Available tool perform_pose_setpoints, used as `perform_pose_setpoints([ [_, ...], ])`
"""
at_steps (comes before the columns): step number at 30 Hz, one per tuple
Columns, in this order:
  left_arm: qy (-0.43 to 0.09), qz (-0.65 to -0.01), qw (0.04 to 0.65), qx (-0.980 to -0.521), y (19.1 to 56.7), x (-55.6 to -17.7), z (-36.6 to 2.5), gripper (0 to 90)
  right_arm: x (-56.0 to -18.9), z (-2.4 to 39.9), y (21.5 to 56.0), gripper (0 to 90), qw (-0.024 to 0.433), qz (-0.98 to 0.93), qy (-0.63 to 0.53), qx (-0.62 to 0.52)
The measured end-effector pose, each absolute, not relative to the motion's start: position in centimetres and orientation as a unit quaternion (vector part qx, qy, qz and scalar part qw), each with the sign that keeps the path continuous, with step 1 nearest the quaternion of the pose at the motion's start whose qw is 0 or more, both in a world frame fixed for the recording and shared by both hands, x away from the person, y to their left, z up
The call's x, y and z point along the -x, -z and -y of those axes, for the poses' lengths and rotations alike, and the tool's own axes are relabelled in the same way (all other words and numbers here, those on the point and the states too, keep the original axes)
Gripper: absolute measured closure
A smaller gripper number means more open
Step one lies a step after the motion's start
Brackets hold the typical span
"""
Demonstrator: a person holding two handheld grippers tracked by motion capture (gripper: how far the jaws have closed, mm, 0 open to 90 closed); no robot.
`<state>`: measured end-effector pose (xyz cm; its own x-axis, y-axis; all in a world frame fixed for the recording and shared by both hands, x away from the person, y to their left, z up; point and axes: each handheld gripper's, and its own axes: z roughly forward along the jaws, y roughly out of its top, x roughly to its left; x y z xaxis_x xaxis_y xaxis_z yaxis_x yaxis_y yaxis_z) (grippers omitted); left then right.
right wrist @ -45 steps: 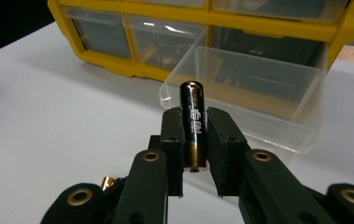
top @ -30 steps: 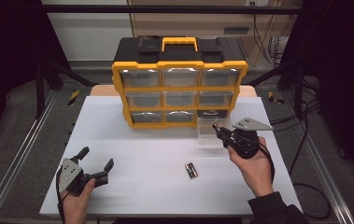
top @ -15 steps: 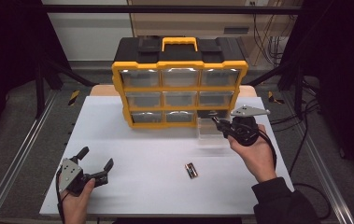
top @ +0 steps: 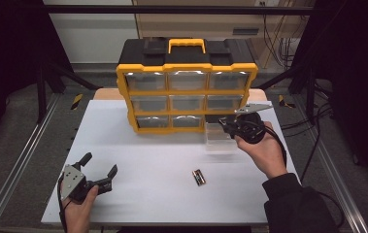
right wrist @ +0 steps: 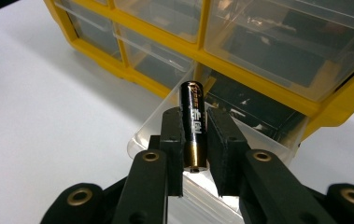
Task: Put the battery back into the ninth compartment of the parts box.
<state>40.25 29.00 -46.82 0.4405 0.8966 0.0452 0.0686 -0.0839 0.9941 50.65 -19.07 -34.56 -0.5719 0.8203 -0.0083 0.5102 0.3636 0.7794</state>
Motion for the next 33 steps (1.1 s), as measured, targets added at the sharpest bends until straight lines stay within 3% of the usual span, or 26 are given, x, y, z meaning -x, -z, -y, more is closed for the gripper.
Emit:
perform_pose_setpoints([
  [33, -0.369, -0.377, 0.561, -0.638, 46.8, -40.2, -28.9, 1.3, -53.9, 17.8, 36.6, 76.6, 0.161, -0.831, -0.316, -0.429],
])
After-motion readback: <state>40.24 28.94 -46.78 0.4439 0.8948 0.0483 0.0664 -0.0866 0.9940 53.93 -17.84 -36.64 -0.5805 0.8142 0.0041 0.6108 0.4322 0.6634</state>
